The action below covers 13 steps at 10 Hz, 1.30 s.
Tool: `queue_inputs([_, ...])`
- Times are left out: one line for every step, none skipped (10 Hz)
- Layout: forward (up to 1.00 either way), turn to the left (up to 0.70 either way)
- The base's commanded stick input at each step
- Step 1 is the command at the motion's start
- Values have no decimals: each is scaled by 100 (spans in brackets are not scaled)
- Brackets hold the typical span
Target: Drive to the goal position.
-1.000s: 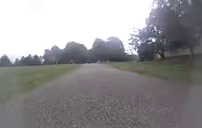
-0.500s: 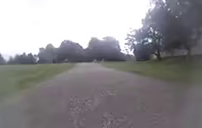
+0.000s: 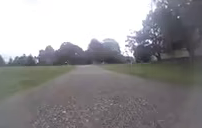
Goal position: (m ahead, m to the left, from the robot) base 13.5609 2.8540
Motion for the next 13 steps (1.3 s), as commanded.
queue_inputs([100,0])
queue_inputs([100,0])
queue_inputs([100,0])
queue_inputs([100,0])
queue_inputs([100,0])
queue_inputs([100,0])
queue_inputs([100,0])
queue_inputs([100,0])
queue_inputs([100,0])
queue_inputs([100,0])
queue_inputs([100,0])
queue_inputs([100,0])
queue_inputs([100,0])
